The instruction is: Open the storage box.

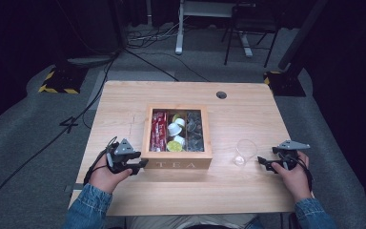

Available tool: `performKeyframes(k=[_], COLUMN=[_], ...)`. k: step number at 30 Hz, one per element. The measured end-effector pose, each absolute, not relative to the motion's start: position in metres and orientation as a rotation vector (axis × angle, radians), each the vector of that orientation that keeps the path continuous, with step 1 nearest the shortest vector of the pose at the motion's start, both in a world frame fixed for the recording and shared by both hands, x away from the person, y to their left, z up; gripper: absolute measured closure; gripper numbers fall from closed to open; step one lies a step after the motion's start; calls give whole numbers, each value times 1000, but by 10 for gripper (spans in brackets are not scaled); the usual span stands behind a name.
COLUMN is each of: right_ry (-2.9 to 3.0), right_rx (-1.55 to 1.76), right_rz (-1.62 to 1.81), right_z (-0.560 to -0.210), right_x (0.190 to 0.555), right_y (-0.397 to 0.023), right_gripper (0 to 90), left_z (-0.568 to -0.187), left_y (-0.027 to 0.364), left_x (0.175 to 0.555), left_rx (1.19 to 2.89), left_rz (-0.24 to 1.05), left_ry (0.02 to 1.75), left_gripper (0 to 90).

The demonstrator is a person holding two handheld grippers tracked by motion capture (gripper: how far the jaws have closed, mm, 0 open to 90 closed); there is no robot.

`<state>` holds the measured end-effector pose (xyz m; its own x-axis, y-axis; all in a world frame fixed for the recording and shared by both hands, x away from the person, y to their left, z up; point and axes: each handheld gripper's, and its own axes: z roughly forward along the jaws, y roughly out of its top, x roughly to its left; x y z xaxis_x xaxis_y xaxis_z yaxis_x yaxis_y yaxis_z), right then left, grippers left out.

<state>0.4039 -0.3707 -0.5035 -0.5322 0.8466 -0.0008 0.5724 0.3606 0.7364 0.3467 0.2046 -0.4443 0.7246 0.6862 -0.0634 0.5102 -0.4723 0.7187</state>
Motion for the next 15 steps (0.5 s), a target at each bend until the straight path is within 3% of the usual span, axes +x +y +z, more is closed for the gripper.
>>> performKeyframes(k=[11, 14, 15], right_ry=[2249, 2231, 2234], right_rx=[1234, 1251, 1257], right_rz=[984, 984, 981], right_z=[-503, -503, -501], right_x=[403, 403, 401], right_y=[-370, -369, -368], right_gripper=[162, 211, 291], left_z=[-442, -440, -438], left_y=[205, 204, 204], left_x=[347, 348, 348], left_rx=[2192, 2204, 2212], left_rz=[304, 310, 307], left_ry=[886, 879, 870], left_gripper=[597, 605, 611])
